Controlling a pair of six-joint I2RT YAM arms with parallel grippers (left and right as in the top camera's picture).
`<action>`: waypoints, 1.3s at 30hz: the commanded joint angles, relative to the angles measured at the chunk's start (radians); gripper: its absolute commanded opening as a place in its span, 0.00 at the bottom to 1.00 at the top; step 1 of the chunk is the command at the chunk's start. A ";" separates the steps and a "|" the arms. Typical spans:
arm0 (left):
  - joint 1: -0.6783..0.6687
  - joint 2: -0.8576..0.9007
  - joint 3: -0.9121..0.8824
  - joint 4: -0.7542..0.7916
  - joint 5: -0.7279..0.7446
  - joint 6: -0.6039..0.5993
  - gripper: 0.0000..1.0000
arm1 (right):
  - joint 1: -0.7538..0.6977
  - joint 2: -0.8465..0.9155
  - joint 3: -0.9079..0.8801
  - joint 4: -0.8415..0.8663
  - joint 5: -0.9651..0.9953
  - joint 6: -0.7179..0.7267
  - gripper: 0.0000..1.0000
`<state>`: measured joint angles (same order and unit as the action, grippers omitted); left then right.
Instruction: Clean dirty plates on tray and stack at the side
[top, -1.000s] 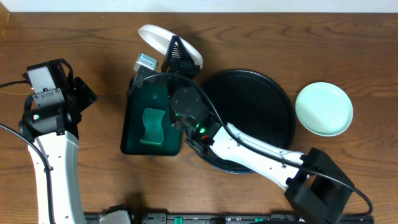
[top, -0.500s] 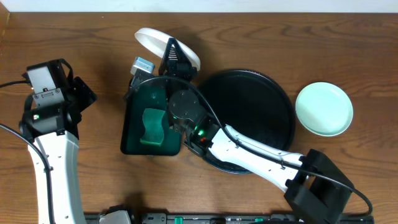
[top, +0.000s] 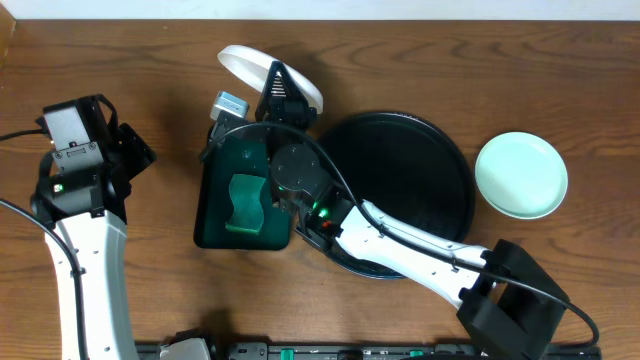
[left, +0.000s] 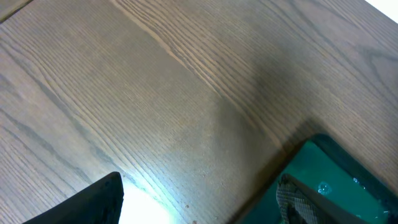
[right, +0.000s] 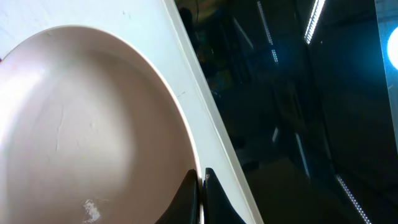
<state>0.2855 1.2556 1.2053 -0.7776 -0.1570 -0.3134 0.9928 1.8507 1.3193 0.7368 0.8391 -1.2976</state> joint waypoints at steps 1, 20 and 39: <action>0.004 -0.010 0.014 0.001 -0.012 0.006 0.79 | 0.004 0.008 0.019 0.004 0.010 0.016 0.01; 0.004 -0.010 0.014 0.001 -0.012 0.006 0.79 | 0.000 0.008 0.019 -0.406 0.049 0.875 0.01; 0.004 -0.010 0.014 0.001 -0.012 0.006 0.79 | -0.077 -0.076 0.019 -0.755 -0.101 1.459 0.01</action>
<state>0.2855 1.2556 1.2053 -0.7776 -0.1570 -0.3134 0.9321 1.8446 1.3247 -0.0025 0.8074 0.0597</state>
